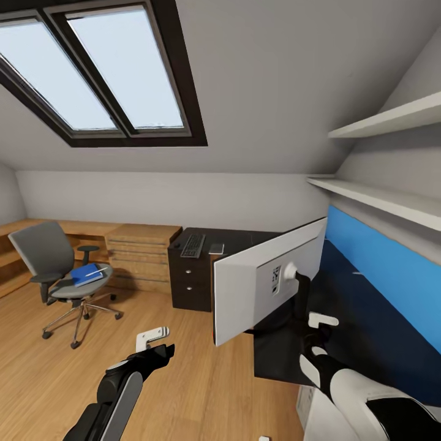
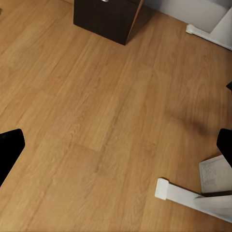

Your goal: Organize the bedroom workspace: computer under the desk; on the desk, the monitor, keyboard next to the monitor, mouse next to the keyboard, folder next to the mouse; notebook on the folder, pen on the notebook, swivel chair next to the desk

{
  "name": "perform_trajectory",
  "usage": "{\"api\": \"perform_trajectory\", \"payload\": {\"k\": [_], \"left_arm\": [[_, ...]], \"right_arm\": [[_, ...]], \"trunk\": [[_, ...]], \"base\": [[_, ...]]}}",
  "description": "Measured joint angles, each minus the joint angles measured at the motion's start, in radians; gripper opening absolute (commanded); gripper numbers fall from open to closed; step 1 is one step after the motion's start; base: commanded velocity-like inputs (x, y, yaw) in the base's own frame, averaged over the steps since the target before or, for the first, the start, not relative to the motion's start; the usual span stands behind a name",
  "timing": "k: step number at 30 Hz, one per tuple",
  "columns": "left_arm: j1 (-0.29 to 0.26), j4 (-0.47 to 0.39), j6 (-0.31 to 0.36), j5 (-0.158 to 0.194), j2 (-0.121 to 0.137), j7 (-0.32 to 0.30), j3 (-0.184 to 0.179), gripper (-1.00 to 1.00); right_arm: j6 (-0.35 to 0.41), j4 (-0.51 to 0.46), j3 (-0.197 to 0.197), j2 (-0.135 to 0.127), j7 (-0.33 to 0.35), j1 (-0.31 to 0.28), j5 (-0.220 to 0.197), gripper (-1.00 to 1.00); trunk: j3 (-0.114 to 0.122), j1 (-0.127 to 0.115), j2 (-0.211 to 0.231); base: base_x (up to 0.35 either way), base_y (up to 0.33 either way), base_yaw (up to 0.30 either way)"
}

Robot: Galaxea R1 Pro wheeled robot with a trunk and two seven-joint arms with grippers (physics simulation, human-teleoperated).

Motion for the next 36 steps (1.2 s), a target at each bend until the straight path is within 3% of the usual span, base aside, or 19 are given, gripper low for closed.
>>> {"api": "perform_trajectory", "payload": {"k": [2, 7, 36], "left_arm": [[0.000, 0.000, 0.000, 0.000, 0.000, 0.000, 0.000, 1.00], [0.000, 0.000, 0.000, 0.000, 0.000, 0.000, 0.000, 1.00], [0.000, 0.038, -0.001, -0.001, 0.003, -0.003, -0.001, 1.00]], "right_arm": [[-0.041, 0.017, 0.001, -0.001, 0.004, 0.000, 0.000, 1.00], [-0.053, 0.021, 0.001, -0.003, 0.028, 0.000, 0.000, 1.00], [-0.059, 0.024, 0.001, -0.011, 0.052, 0.000, -0.001, 1.00]], "trunk": [[-0.006, 0.008, -0.014], [-0.022, 0.027, -0.049], [-0.022, 0.027, -0.049]], "base": [[0.000, 0.000, 0.000], [0.000, 0.000, 0.000], [0.012, -0.003, 0.000]]}}
